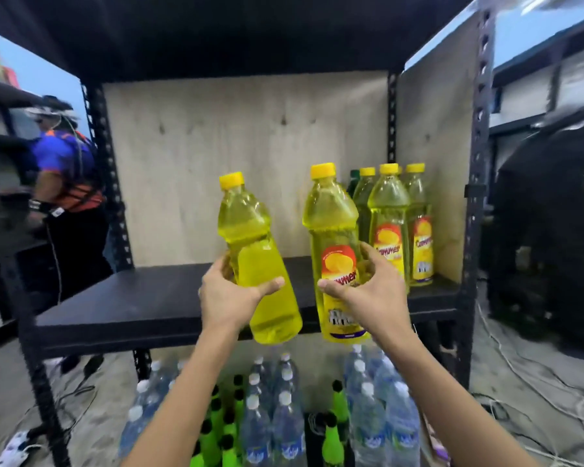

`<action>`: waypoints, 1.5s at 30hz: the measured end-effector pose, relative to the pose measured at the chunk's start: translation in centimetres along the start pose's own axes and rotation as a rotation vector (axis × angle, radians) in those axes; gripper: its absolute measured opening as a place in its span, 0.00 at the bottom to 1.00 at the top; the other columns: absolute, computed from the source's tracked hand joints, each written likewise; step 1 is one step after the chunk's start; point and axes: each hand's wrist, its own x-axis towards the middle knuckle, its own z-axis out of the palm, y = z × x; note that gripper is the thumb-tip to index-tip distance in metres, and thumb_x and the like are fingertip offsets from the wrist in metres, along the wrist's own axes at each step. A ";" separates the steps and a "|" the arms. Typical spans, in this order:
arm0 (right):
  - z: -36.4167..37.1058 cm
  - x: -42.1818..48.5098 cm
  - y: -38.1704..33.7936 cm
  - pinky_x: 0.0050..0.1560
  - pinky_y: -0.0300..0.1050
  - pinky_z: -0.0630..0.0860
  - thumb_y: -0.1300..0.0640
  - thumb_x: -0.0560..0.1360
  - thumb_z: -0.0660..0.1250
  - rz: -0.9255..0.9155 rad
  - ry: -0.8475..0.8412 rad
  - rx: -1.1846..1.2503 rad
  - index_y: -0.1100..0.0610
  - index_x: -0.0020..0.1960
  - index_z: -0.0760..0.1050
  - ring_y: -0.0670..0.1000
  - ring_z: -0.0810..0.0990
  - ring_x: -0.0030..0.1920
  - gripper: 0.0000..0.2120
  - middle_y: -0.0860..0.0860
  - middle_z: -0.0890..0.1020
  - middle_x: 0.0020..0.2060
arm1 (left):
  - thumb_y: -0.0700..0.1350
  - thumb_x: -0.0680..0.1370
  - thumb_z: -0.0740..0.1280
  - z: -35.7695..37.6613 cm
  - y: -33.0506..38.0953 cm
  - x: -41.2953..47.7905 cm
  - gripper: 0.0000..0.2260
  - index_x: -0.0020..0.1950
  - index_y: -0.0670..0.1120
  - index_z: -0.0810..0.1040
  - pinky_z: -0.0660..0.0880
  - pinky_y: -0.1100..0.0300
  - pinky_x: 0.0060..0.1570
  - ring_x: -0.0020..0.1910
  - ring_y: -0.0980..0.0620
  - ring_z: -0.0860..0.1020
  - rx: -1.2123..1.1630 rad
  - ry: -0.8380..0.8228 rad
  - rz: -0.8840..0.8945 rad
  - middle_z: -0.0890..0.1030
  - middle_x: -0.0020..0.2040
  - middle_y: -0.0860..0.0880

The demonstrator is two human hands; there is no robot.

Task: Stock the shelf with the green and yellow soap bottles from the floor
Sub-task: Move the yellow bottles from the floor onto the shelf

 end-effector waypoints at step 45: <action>6.7 11.2 6.8 0.68 0.49 0.72 0.47 0.64 0.81 -0.083 0.262 -0.108 0.51 0.77 0.59 0.51 0.71 0.70 0.49 0.50 0.73 0.70 | 0.44 0.68 0.79 19.1 -7.2 21.0 0.38 0.75 0.46 0.67 0.76 0.49 0.62 0.65 0.43 0.76 0.518 -0.583 0.057 0.76 0.68 0.43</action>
